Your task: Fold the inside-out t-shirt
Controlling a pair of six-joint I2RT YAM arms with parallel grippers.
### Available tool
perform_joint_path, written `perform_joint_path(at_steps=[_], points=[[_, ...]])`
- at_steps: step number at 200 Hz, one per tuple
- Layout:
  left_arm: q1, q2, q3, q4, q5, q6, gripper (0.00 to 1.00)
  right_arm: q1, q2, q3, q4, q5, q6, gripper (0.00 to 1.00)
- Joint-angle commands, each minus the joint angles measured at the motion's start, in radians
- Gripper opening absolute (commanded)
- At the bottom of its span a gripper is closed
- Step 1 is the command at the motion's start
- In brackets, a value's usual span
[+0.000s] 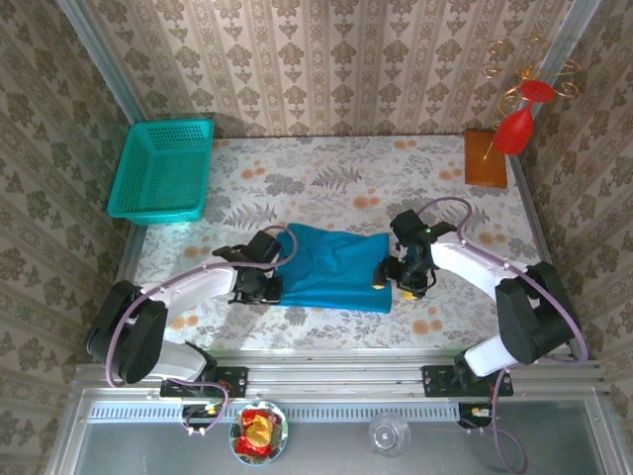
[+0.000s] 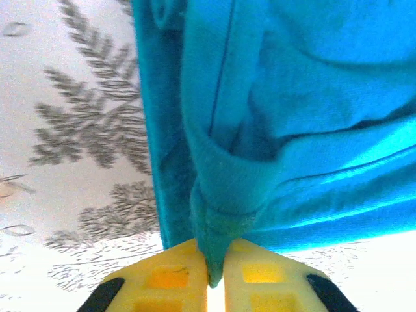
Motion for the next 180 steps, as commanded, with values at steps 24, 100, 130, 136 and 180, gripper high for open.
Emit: perform_joint_path(at_steps=[24, 100, 130, 136, 180], points=[[0.059, -0.015, 0.048, -0.128, -0.113, 0.004, 0.28, 0.035, 0.027, -0.025, 0.131, -0.194, 0.029, 0.73], [0.033, -0.003, 0.041, 0.14, 0.173, 0.067, 0.13, 0.044, 0.133, -0.047, 0.208, -0.177, 0.053, 0.72], [0.051, 0.089, -0.002, 0.175, 0.168, 0.059, 0.1, 0.034, 0.139, -0.068, 0.118, -0.038, 0.05, 0.71], [0.054, 0.097, -0.015, 0.169, 0.153, 0.054, 0.1, 0.03, 0.13, -0.078, 0.104, -0.023, 0.047, 0.72], [0.005, 0.104, -0.09, 0.199, 0.227, 0.016, 0.1, 0.013, 0.072, -0.15, 0.052, 0.01, 0.033, 0.72]])
